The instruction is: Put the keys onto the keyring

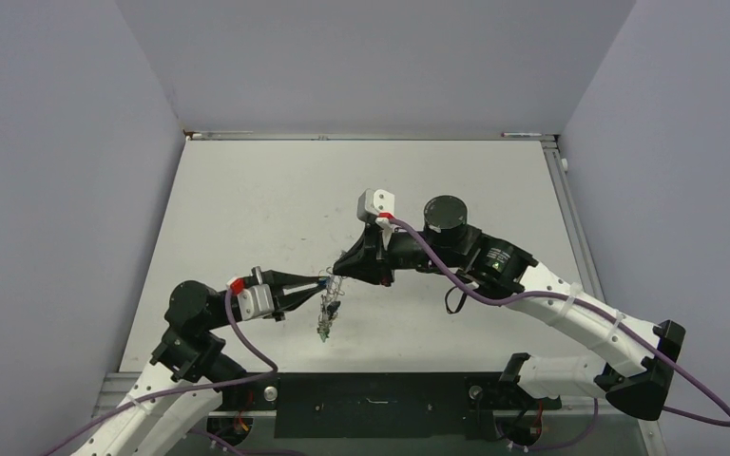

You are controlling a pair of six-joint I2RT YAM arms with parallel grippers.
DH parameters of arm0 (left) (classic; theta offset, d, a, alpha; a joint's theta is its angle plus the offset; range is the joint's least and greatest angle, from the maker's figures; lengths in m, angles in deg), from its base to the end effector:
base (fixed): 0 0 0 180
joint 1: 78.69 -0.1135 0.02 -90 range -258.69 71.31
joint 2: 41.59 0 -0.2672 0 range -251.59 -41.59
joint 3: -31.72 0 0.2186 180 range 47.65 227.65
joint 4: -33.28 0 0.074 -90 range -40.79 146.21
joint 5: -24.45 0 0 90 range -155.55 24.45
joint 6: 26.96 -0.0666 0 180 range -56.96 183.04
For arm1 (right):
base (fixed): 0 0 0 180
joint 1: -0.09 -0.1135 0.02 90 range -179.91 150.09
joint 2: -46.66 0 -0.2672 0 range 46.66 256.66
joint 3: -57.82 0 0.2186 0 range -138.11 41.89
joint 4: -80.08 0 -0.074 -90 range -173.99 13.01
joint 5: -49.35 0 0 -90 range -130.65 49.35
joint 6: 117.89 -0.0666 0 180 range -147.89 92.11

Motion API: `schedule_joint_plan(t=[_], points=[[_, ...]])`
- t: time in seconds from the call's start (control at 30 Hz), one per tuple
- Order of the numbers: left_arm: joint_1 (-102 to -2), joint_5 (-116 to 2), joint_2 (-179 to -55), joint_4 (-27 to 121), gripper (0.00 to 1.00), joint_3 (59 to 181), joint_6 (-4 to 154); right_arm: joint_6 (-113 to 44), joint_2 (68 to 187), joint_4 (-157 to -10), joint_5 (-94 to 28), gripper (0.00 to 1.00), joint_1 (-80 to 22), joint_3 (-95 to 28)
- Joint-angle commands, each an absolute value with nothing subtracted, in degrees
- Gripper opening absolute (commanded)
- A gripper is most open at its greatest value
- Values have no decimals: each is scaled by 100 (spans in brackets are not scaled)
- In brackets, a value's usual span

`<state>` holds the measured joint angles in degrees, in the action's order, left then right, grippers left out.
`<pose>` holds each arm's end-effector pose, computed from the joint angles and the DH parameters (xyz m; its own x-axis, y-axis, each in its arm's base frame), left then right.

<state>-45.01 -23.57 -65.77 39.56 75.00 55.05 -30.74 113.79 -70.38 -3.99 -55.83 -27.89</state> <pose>0.0612 -0.0943 0.3219 0.3156 -0.0861 -0.9450 0.9200 0.2715 0.2825 0.1063 0.2281 0.4051 -0.1558 -0.1591 -0.9749 -0.9864 -0.0281 0.1622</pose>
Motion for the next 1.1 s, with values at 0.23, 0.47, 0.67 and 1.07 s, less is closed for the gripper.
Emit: schedule_joint_plan(t=[0.23, 0.47, 0.67, 1.07], points=[[-4493, -2694, -6242, 4452, 41, 7636, 5373, -3045, 11151, -7800, -198, 5, -5493, -2910], [-4494, -3100, -6114, 4579, 40, 7969, 5584, -2833, 11218, -7316, -22, 5, -5501, -3050], [-4494, -3009, -6157, 4000, 44, 8139, 6244, -2640, 11207, -7234, 79, 5, -5495, -3085], [-4494, -2359, -6761, 3373, 23, 8292, 7321, -2588, 11226, -7246, 59, 5, -5509, -3280]])
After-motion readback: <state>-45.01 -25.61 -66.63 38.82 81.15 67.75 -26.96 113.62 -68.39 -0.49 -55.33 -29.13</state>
